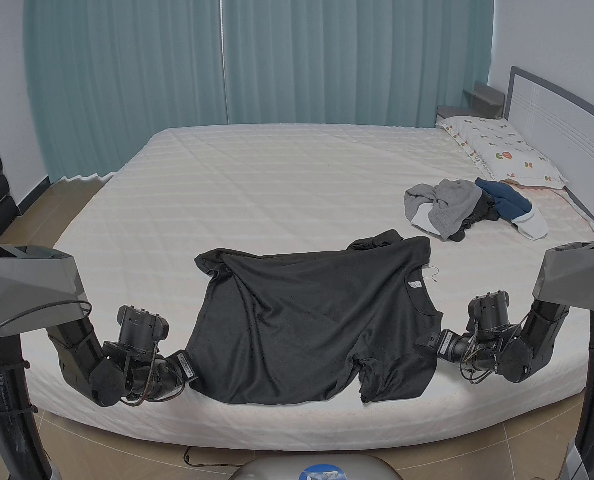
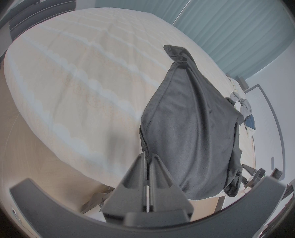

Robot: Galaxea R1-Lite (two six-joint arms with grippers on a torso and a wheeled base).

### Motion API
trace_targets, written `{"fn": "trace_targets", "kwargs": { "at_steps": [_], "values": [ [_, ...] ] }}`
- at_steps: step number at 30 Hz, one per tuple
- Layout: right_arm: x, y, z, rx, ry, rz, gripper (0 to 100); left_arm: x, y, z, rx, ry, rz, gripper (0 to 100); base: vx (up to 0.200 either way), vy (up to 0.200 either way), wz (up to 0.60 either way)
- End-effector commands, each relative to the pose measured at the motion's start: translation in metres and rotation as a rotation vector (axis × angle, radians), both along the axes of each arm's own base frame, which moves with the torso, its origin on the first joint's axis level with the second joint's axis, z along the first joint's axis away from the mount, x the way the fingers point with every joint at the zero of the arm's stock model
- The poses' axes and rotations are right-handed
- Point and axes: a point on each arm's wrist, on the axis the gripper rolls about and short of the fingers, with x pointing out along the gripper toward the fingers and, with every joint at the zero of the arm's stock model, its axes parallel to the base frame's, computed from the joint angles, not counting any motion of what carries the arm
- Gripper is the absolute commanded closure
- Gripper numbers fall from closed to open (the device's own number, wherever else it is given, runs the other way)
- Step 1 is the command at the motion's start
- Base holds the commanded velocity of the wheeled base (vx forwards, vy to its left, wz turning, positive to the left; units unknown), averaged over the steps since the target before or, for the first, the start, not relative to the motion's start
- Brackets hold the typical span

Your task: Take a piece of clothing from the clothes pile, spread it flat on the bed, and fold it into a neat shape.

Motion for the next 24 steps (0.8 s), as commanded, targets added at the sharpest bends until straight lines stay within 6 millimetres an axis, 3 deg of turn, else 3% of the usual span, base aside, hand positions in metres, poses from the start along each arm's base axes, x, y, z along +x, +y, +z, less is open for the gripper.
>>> {"fn": "trace_targets", "kwargs": {
  "at_steps": [1,5,6,14,24],
  "values": [
    [0.005,0.003,-0.002,0.003,-0.01,0.008,0,0.0,0.004,0.013,-0.016,-0.039,0.022,100,0.0,0.0,0.0],
    [0.011,0.003,-0.002,0.005,-0.019,0.007,0,0.001,0.007,0.013,-0.016,-0.039,0.035,100,0.0,0.0,0.0],
    [0.014,0.004,-0.003,0.004,-0.019,0.007,100,0.002,0.011,0.013,-0.015,-0.038,0.045,100,0.0,0.0,0.0],
    [0.033,0.005,-0.012,-0.002,-0.027,-0.008,100,0.006,0.016,0.013,-0.017,-0.044,0.066,100,0.0,0.0,0.0],
    [0.071,0.003,0.023,0.029,-0.189,-0.036,100,0.007,0.017,0.013,-0.018,-0.047,0.07,100,0.0,0.0,0.0]
  ]
}}
